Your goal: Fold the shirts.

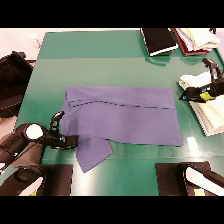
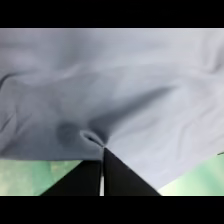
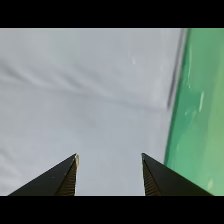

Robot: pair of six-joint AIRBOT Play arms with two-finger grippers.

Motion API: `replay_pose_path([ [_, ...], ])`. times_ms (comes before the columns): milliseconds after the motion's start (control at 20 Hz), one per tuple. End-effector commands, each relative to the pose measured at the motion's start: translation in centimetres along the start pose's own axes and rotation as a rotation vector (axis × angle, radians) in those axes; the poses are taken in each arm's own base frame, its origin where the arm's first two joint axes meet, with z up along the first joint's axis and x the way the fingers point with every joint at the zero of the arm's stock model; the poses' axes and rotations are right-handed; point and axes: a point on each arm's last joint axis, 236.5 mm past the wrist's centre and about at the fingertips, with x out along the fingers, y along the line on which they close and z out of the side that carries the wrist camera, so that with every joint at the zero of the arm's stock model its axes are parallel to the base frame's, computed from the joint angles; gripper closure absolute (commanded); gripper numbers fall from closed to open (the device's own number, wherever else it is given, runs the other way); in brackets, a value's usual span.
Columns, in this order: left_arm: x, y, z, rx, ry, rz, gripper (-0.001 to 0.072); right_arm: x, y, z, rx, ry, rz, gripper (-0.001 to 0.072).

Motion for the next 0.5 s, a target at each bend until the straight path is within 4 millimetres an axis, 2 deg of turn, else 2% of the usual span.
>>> replay_pose_path([
  [0, -1.1, -0.8, 1.5, 0.041, -0.051, 0.003, 0.0681, 1.0, -4.0, -5.9, 0.12, 0.193, -0.025, 0.026],
  [50, -1.4, -1.1, 1.9, 0.058, -0.062, 0.0, 0.068, 1.9, -5.5, -8.4, 0.178, 0.261, -0.034, 0.0255],
  [150, -1.8, -1.5, 2.4, 0.081, -0.079, -0.006, 0.068, 3.8, -7.2, -13.2, 0.315, 0.364, 0.001, 0.0122],
  [250, -1.9, -1.5, 2.4, 0.082, -0.081, -0.005, 0.068, 5.5, -7.9, -17.0, 0.429, 0.42, 0.038, 0.0132],
  [350, -1.9, -1.5, 2.5, 0.083, -0.082, -0.004, 0.068, 6.8, -7.6, -19.3, 0.471, 0.459, 0.063, 0.0138],
  [400, -1.9, -1.5, 2.5, 0.083, -0.082, -0.004, 0.068, 7.5, -6.9, -19.6, 0.485, 0.453, 0.092, 0.0139],
  [450, -1.9, -1.5, 2.5, 0.083, -0.082, -0.004, 0.0681, 8.1, -5.8, -19.5, 0.491, 0.443, 0.136, 0.0172],
])
